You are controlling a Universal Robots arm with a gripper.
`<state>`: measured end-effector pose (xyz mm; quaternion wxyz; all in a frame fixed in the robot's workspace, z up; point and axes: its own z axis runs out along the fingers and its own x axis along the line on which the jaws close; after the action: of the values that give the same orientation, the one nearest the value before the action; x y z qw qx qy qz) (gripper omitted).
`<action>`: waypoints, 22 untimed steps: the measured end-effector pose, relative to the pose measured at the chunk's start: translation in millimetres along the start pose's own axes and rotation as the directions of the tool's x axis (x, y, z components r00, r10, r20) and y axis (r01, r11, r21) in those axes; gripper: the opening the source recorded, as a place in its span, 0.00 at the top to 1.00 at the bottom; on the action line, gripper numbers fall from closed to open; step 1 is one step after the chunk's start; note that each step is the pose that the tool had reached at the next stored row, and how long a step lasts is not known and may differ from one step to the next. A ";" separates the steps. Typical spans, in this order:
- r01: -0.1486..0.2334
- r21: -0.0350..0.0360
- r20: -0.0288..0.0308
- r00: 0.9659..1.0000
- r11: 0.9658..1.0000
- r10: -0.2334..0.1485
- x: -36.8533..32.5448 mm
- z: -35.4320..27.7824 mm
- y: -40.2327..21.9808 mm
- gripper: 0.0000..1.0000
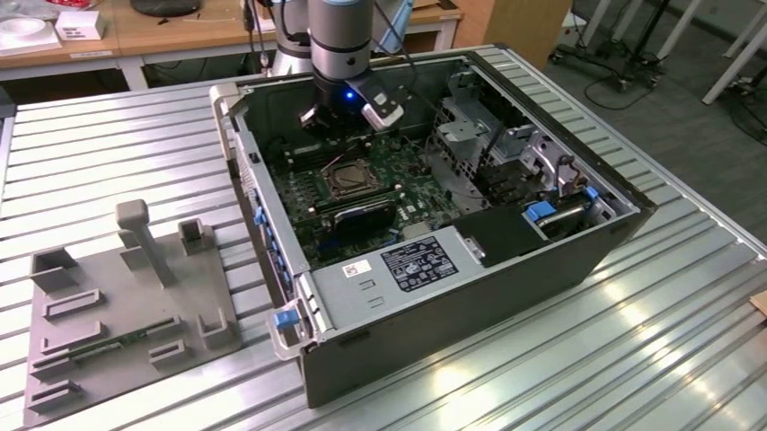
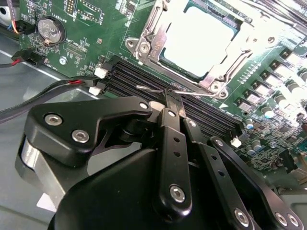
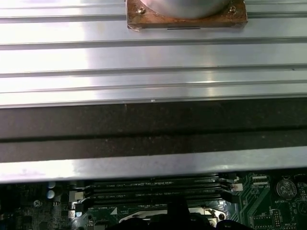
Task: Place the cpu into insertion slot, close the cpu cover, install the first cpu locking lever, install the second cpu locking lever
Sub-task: 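Install the first cpu locking lever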
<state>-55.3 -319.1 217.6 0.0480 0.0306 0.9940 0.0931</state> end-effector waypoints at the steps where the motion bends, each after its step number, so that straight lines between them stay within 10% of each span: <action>1: 0.000 0.000 0.000 1.000 1.000 0.000 -0.3 0.2 0.0 0.89; 22: 0.000 0.011 -0.004 1.000 1.000 0.000 -15.9 4.7 0.3 0.89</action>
<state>-39.0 -319.1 214.5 0.0459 0.0306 0.9946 0.0879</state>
